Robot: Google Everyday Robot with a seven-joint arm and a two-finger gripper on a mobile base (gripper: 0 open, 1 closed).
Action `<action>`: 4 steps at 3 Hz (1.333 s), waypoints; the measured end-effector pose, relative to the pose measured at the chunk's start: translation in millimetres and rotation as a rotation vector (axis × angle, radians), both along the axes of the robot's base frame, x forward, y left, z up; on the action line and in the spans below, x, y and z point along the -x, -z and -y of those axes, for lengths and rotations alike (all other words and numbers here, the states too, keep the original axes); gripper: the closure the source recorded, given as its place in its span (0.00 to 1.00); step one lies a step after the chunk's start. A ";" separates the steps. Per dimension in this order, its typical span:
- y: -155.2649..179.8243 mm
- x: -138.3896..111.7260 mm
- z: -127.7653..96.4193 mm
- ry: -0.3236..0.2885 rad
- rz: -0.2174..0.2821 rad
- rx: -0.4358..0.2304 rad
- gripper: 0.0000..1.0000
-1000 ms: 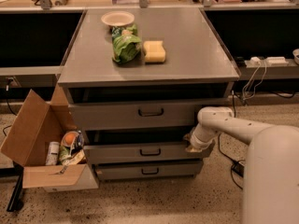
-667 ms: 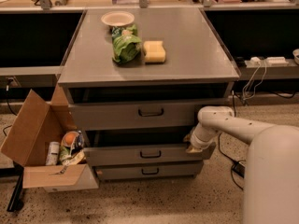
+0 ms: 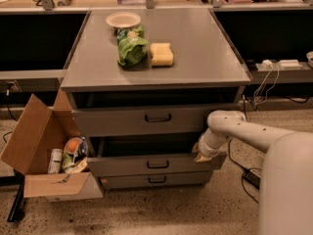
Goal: Open middle drawer
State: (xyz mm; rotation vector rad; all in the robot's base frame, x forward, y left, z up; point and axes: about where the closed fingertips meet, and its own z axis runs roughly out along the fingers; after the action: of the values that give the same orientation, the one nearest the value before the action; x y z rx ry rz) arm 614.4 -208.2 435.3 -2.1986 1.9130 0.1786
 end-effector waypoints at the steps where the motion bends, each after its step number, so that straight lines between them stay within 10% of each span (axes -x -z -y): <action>1: 1.2 12.7 -4.0 -0.026 -0.024 -0.007 0.98; 4: 1.2 12.8 -4.1 -0.026 -0.024 -0.007 0.20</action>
Offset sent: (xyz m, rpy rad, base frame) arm -0.0128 0.0040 -0.0013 0.0070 0.0239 0.0256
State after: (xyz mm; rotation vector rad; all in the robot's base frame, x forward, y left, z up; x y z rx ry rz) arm 601.6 -204.1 434.1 -2.2272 1.8943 0.2166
